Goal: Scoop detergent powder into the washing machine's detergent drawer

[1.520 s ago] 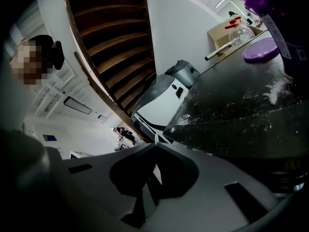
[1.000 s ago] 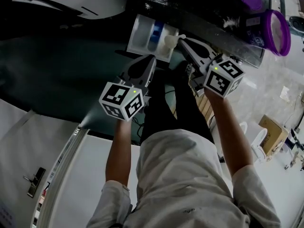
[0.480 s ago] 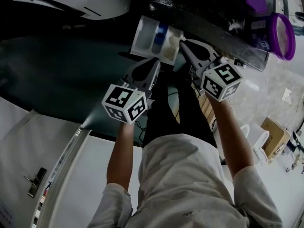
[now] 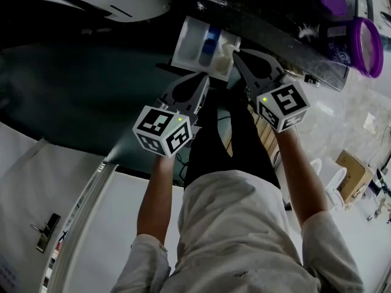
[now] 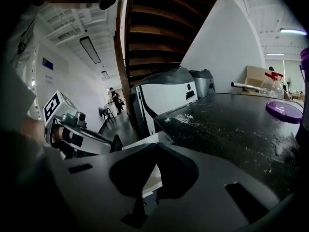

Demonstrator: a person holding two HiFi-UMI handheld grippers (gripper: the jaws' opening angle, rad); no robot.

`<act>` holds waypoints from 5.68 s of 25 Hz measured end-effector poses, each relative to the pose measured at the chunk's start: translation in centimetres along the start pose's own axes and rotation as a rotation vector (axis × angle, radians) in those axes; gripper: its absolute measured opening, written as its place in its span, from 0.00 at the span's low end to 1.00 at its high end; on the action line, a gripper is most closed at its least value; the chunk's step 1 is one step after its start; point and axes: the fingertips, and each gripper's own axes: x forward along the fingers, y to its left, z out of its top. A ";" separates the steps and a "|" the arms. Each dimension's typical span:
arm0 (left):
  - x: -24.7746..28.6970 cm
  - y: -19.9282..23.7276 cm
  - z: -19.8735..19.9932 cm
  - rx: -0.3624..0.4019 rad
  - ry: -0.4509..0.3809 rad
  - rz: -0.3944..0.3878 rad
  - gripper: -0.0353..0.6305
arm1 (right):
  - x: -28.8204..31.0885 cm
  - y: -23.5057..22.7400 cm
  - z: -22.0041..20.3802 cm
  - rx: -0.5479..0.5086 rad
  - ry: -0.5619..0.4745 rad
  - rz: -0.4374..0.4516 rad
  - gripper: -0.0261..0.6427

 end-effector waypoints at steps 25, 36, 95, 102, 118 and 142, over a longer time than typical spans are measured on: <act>-0.8 0.3 -0.1 0.003 -0.009 0.015 0.08 | 0.1 2.0 0.6 -0.370 0.045 -0.061 0.05; -1.1 0.8 -0.2 0.004 -0.006 0.028 0.08 | 0.3 2.5 0.7 -0.497 0.059 -0.083 0.05; -1.5 0.0 0.3 0.054 -0.003 0.047 0.08 | -1.5 5.3 1.1 -0.914 0.030 -0.191 0.05; -1.9 -1.0 1.8 0.083 -0.010 0.045 0.08 | -2.2 5.0 2.8 -0.655 0.008 -0.160 0.05; -2.7 -4.1 5.2 0.127 -0.069 0.027 0.08 | -5.5 4.6 6.9 -0.180 -0.109 -0.115 0.05; -4.0 -7.2 9.6 0.278 -0.109 0.007 0.08 | -9.5 4.5 10.3 -0.033 -0.240 -0.135 0.05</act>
